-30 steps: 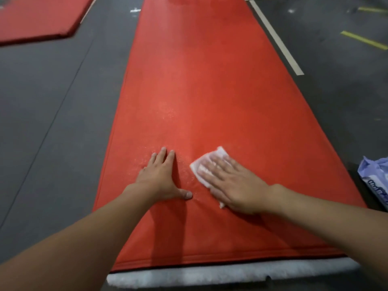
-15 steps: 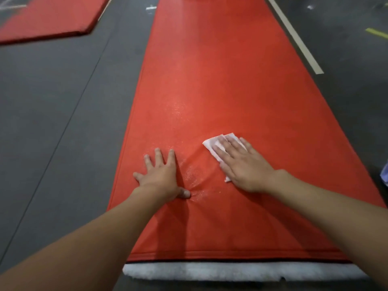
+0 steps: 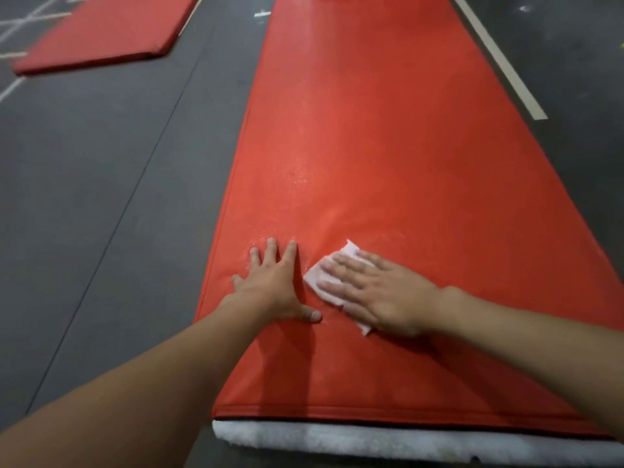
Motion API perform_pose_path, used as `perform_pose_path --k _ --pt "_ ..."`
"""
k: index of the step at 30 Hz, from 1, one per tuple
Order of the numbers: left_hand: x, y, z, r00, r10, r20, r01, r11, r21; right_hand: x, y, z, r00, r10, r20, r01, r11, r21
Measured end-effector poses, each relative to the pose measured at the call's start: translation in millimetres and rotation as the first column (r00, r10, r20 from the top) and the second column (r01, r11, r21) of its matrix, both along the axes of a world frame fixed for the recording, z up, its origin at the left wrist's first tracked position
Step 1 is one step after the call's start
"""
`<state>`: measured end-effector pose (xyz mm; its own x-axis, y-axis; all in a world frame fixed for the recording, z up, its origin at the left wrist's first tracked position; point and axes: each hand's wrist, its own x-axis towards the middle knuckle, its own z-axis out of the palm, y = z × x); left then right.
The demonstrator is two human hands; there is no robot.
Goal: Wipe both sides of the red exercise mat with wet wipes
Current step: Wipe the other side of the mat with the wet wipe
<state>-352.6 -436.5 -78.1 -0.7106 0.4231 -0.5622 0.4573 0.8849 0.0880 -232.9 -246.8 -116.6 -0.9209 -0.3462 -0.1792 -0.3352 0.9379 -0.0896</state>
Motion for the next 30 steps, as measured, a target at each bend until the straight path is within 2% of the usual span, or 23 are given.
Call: perform_pose_path --k 3,4,6,8,9,11,13,14,17,18,21,22,25,26,27,30 --pt "-12.7 -14.4 5.2 0.997 -0.077 0.024 0.078 0.996 -0.037 -16.1 5.5 6.9 0.957 -0.29 0.023 0.29 0.957 0.027" --pt "-14.6 -20.0 5.7 0.996 -0.091 -0.004 0.091 0.995 -0.037 -15.8 -4.8 4.3 0.95 -0.313 -0.002 0.313 0.95 0.002" --pt "-12.1 -28.8 3.4 0.995 -0.054 -0.089 0.054 0.999 -0.005 -4.1 -28.6 -0.7 0.991 -0.128 -0.024 0.128 0.992 -0.004" --pt "-5.5 -34.4 0.8 0.985 0.076 -0.153 -0.078 0.997 -0.007 -1.1 -27.0 -1.2 0.998 0.061 -0.008 -0.061 0.998 0.005" --pt "-2.2 -36.7 0.1 0.975 0.16 -0.155 -0.165 0.986 -0.026 -9.2 -17.6 1.5 0.999 0.038 0.02 -0.038 0.999 -0.005" --pt "0.5 -41.6 -0.2 0.944 0.316 -0.091 -0.319 0.947 -0.019 -24.3 -5.8 6.5 0.983 -0.181 0.037 0.181 0.983 0.003" --pt "-1.1 -45.2 -2.5 0.926 0.376 -0.037 -0.375 0.927 0.025 -27.9 -17.0 1.4 0.956 -0.292 -0.02 0.292 0.957 -0.002" --pt "-1.5 -46.1 -4.0 0.927 0.374 -0.032 -0.373 0.927 0.039 -24.0 -28.7 -2.7 0.972 -0.235 -0.019 0.235 0.972 -0.023" --pt "-2.4 -49.3 -7.4 0.93 0.364 -0.042 -0.361 0.93 0.066 -16.6 -32.8 -3.5 0.997 0.075 0.005 -0.075 0.997 -0.001" --pt "-2.5 -50.7 -7.8 0.93 0.365 -0.04 -0.361 0.93 0.071 -25.2 -22.5 -0.6 0.998 0.064 0.013 -0.064 0.998 0.013" --pt "-4.2 -52.4 -7.4 0.933 0.359 -0.016 -0.356 0.931 0.078 -41.2 -16.7 6.2 0.973 -0.228 -0.016 0.229 0.973 0.025" --pt "-6.5 -53.4 -6.9 0.936 0.351 -0.005 -0.35 0.933 0.083 -39.6 -28.2 1.9 0.968 -0.247 -0.033 0.247 0.969 -0.001" --pt "-16.4 -65.1 -3.3 0.957 0.287 0.028 -0.289 0.949 0.127 -24.3 -54.3 -4.0 0.999 0.023 -0.022 -0.024 1.0 -0.007" --pt "-19.7 -71.8 -1.5 0.964 0.263 0.038 -0.266 0.951 0.161 -28.4 -48.1 -2.2 0.998 0.066 -0.01 -0.066 0.998 -0.017" --pt "-21.4 -78.0 0.4 0.968 0.245 0.05 -0.25 0.949 0.193 -37.5 -39.4 -0.5 0.999 0.036 0.0 -0.036 0.999 -0.018" --pt "-17.4 -87.1 1.5 0.961 0.274 0.038 -0.274 0.928 0.251 -50.0 -39.8 1.9 0.97 -0.242 -0.023 0.241 0.97 -0.027"
